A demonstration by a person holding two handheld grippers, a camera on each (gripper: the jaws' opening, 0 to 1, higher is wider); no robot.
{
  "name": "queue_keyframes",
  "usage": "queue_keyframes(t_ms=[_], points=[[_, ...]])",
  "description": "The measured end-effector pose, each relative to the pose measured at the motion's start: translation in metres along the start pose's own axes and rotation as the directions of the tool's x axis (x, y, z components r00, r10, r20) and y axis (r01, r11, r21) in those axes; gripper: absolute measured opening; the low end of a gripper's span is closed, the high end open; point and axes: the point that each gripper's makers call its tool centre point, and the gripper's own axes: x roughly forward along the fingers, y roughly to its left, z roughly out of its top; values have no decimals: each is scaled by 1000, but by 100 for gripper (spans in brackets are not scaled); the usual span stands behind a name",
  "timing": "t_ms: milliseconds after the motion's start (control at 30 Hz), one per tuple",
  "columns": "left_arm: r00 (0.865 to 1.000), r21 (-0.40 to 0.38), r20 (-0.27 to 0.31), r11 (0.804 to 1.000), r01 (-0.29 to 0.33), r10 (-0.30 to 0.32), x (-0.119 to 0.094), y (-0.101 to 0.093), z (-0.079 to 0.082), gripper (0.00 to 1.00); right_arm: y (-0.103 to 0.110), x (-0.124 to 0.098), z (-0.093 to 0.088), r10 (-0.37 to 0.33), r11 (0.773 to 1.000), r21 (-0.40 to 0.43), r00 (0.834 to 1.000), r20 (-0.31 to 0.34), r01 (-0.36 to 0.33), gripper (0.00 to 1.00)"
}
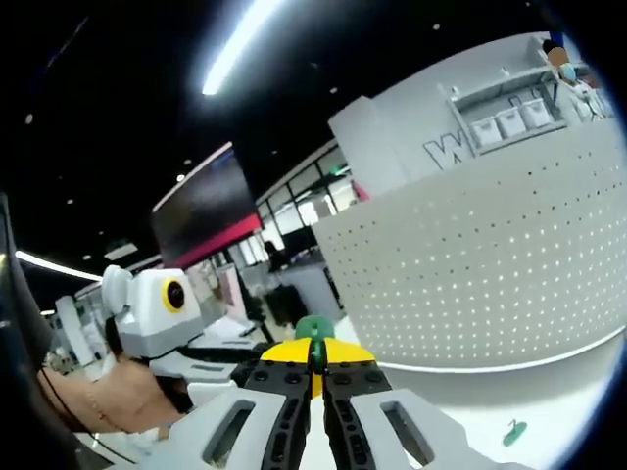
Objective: Insert the hook assembly into the mounting plate slot until the hook locks in place.
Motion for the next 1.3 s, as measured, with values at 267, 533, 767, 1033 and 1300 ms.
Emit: queue_keyframes(t_ms=[267,533,767,1033,1300], points=[[1000,-32,-18,999,4,-4,0,-1,-9,50,-5,3,4,-6,1000,-23,1000,7,6,0],[999,-29,-47,1000,-5,3,1,-1,-22,87,-14,3,8,-17,999,-33,1000,9,17,0],[998,-36,-61,999,-16,14,-1,1,-25,100,-19,4,10,-26,998,-53,1000,17,27,0],[998,-12,-67,1000,-21,20,-1,5,-21,100,-37,10,23,-88,990,-106,994,72,95,0],[996,-22,-84,999,-36,34,-2,12,-25,100,-58,28,41,-130,967,-206,984,118,152,0]])
